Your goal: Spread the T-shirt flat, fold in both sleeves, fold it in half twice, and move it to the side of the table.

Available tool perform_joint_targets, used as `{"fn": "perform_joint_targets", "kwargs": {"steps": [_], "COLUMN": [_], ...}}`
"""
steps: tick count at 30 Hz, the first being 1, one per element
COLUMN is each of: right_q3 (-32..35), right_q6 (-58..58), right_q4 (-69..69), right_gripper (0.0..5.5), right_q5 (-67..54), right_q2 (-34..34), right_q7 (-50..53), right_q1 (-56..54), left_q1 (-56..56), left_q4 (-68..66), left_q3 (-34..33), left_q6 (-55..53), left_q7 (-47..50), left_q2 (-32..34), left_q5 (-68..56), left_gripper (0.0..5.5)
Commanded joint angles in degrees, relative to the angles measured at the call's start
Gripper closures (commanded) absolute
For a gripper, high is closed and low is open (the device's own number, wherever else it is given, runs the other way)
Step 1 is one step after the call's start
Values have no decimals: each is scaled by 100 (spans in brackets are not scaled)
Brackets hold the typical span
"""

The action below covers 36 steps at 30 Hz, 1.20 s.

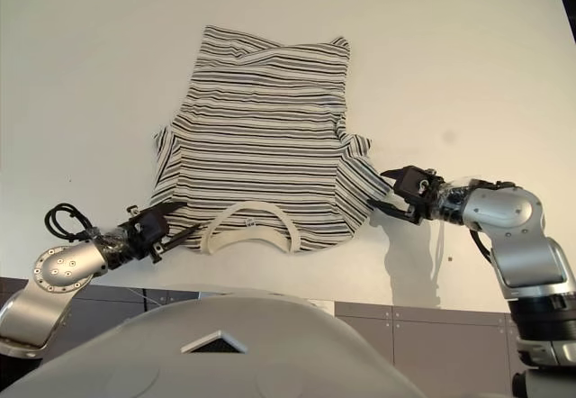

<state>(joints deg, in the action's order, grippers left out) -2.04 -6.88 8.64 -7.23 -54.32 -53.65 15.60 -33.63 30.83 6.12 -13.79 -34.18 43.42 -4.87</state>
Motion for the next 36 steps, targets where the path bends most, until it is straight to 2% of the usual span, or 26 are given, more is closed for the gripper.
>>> {"fn": "perform_joint_targets", "kwargs": {"steps": [1,3,6,9,11,14,19,22,27,32,36], "right_q3": [717,692,-468,-1294,-1497,-1617,-1827,-1698,-1664,-1222,-737], "right_q6": [-752,-1413,-1671,-1602,-1579,-1455,-1159,-978,-1109,-942,-1226], "right_q4": [520,1168,1610,1215,1040,964,288,-93,184,694,852], "right_gripper": [264,264,264,264,264,264,264,264,264,264,264], "right_q5": [-992,-1730,-1284,-500,-207,48,831,1007,786,-48,-541], "right_q2": [277,679,1204,1662,1779,1492,939,799,1052,1256,1646], "right_q7": [127,327,620,1115,1278,1074,1058,1173,1191,928,1111], "right_q1": [-537,-1001,-1136,-1156,-1114,-875,-500,-497,-624,-722,-1364], "left_q1": [1141,1627,1706,2145,2414,2329,2238,2145,2709,2637,2616], "left_q4": [793,583,-508,-1401,-1990,-2551,-3018,-3080,-2507,-1726,-669], "left_q3": [-1659,-1855,-831,-38,264,562,597,309,-635,-1324,-897], "left_q6": [-1238,-1525,-939,-433,-206,113,593,812,441,-91,-640], "left_q7": [721,697,253,14,-46,-25,-89,-9,121,-458,-597], "left_q2": [-606,-443,209,176,22,191,719,1096,288,463,108], "left_q5": [-1706,-1774,-478,202,450,1021,1667,1885,611,-212,-610], "left_gripper": [308,308,308,308,308,308,308,308,308,308,308]}}
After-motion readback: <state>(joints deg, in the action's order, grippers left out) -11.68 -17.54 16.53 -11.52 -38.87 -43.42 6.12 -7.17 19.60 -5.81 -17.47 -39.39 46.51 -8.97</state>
